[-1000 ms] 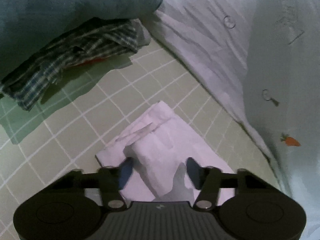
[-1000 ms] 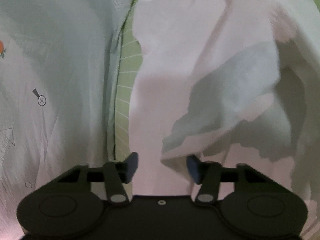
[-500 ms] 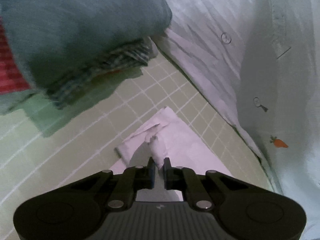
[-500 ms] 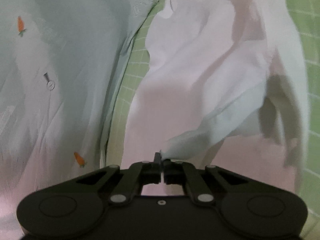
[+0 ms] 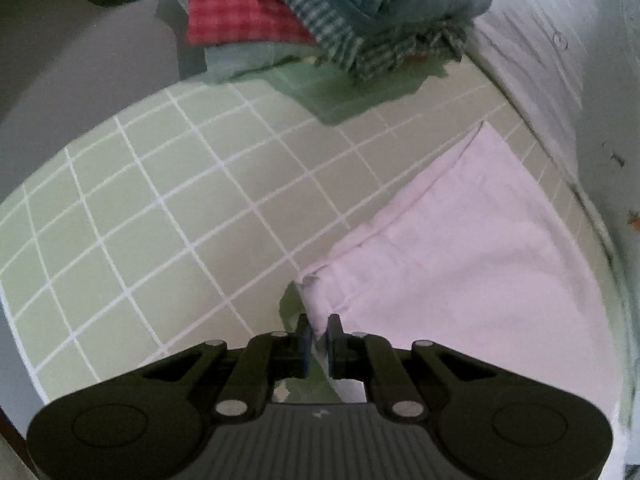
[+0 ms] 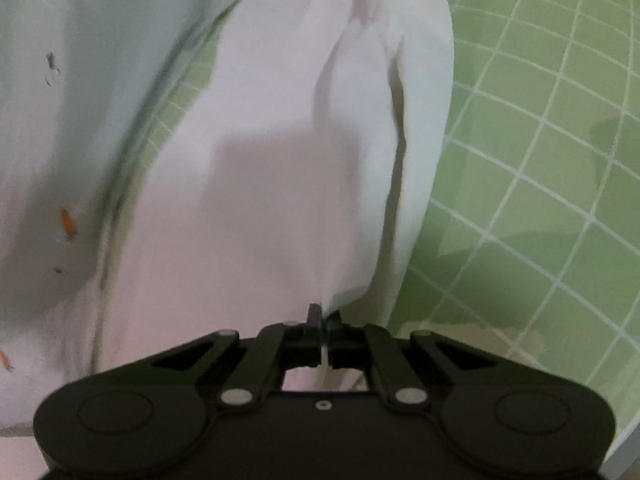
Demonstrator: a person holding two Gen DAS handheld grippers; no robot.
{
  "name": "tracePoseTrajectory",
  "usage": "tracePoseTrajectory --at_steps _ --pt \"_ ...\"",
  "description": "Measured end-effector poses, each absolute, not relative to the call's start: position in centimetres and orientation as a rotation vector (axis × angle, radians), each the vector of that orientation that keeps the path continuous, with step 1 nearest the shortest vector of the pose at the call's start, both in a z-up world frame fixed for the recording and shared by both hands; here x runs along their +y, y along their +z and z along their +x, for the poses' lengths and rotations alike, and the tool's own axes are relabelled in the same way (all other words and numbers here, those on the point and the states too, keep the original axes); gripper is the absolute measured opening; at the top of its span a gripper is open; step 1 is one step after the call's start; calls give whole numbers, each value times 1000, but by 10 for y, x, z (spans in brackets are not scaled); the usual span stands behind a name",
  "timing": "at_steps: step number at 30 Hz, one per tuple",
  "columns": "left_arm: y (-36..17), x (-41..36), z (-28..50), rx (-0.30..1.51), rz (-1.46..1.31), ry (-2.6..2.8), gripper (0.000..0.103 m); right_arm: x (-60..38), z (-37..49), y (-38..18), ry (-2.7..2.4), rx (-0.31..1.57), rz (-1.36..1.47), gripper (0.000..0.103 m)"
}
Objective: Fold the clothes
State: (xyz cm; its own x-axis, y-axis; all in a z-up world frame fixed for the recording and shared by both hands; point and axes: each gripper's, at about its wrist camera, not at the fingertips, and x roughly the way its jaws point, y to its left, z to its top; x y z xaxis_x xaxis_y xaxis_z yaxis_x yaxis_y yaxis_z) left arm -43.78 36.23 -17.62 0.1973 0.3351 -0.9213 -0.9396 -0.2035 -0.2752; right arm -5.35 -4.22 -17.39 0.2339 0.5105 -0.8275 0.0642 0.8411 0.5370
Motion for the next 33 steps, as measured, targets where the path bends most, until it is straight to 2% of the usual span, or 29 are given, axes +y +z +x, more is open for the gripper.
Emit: tracePoseTrajectory --at_steps 2,3,4,5,6,7,9,11,12,14,17,27,30,32,33 --pt "-176 364 -433 711 -1194 1325 13 -35 -54 -167 342 1293 426 18" --pt "-175 365 -430 734 -1171 1320 22 -31 -56 -162 349 1275 374 23" --pt "-174 365 -428 747 -1155 1319 38 -27 -58 -158 354 1253 321 33" --pt "-174 365 -427 760 -1141 1318 49 -23 -61 -153 359 1230 268 39" --pt "-174 363 -430 753 -1155 1332 71 -19 -63 -148 364 1207 215 39" --pt "-174 361 -434 745 -1171 1346 83 -16 -66 -144 369 1188 170 42" --pt "-176 355 -443 696 -1243 1372 88 -9 -71 -136 377 1154 95 55" --pt "-181 350 -447 645 -1286 1354 98 2 -75 -130 407 1102 34 83" --pt "-182 348 -445 634 -1284 1346 102 7 -76 -127 426 1075 10 88" --pt "-185 348 -435 672 -1244 1349 103 17 -80 -124 463 1052 -39 98" --pt "-188 347 -421 749 -1169 1349 103 29 -87 -126 490 1058 -133 102" --pt "-197 339 -389 877 -975 1344 103 40 -108 -130 526 1047 -231 103" --pt "-199 340 -389 849 -991 1380 102 38 -113 -130 523 1055 -228 103" --pt "-199 339 -383 865 -964 1408 97 37 -116 -129 522 1063 -219 103" --pt "-195 338 -378 865 -932 1396 86 36 -116 -130 522 1072 -210 103"
